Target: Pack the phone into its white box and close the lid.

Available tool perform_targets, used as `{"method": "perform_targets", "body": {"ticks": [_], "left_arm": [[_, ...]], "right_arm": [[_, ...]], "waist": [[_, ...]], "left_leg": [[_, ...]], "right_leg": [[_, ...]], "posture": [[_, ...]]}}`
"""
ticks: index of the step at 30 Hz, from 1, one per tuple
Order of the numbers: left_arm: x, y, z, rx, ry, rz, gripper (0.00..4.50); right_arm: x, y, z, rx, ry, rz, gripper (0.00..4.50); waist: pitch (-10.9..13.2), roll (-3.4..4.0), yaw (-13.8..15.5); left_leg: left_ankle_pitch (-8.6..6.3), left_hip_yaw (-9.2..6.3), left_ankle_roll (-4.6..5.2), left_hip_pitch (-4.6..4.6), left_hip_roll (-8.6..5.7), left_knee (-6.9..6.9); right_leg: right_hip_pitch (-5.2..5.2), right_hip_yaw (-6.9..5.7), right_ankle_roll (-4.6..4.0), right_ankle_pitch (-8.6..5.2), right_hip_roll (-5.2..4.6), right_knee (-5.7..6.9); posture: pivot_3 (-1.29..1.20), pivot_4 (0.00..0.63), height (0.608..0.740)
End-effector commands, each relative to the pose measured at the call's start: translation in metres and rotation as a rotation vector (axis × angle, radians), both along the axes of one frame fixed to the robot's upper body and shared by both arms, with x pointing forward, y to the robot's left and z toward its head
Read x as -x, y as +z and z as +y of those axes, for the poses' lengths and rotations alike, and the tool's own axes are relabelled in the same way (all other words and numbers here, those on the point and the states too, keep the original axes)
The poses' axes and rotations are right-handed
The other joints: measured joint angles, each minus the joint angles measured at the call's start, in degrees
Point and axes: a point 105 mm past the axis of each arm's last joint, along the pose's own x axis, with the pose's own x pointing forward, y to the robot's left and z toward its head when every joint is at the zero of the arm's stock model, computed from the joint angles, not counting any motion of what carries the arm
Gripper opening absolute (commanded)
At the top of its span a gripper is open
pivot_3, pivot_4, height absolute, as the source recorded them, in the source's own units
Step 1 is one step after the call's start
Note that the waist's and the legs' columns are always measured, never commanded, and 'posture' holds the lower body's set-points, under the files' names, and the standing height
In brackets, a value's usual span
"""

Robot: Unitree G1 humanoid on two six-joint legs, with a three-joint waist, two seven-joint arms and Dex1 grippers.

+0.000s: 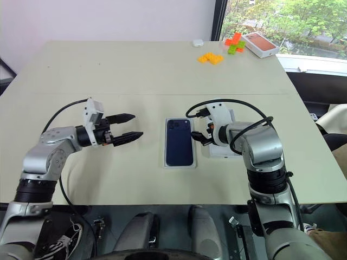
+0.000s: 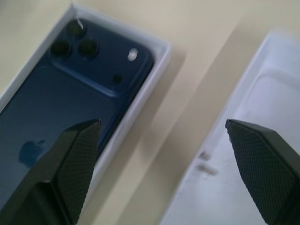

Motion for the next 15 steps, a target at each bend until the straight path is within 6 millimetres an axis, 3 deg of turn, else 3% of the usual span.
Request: {"method": "perform_targets", "body": {"ticks": [1, 13, 15], "left_arm": [[0.006, 0.015, 0.005, 0.014, -0.006, -0.095, 4.46], [0.011, 0.015, 0.004, 0.025, 0.004, -0.1, 4.46], [0.011, 0.016, 0.003, 0.027, 0.004, -0.105, 4.5]], "right_arm": [[-0.004, 0.012, -0.012, 0.038, -0.064, -0.048, 4.5], [-0.001, -0.002, -0.012, 0.063, -0.093, 0.009, 4.5], [0.0, -0.005, -0.012, 0.06, -0.103, 0.018, 3.96]], "waist": [[0.0, 0.01, 0.0], [0.0, 0.01, -0.2], [0.0, 0.01, -0.2]], "left_leg": [[0.0, 0.0, 0.01, 0.0, 0.0, 0.0], [-0.02, -0.01, 0.03, 0.01, 0.04, 0.0], [-0.02, -0.01, 0.03, 0.01, 0.05, -0.01]], "right_leg": [[0.0, -0.01, 0.0, 0.0, 0.0, -0.01], [0.0, -0.01, 0.02, 0.0, 0.09, 0.0], [0.0, -0.01, 0.02, 0.0, 0.1, 0.0]], "posture": [[0.0, 0.15, 0.74], [0.0, 0.15, 0.74], [0.0, 0.15, 0.74]]}}
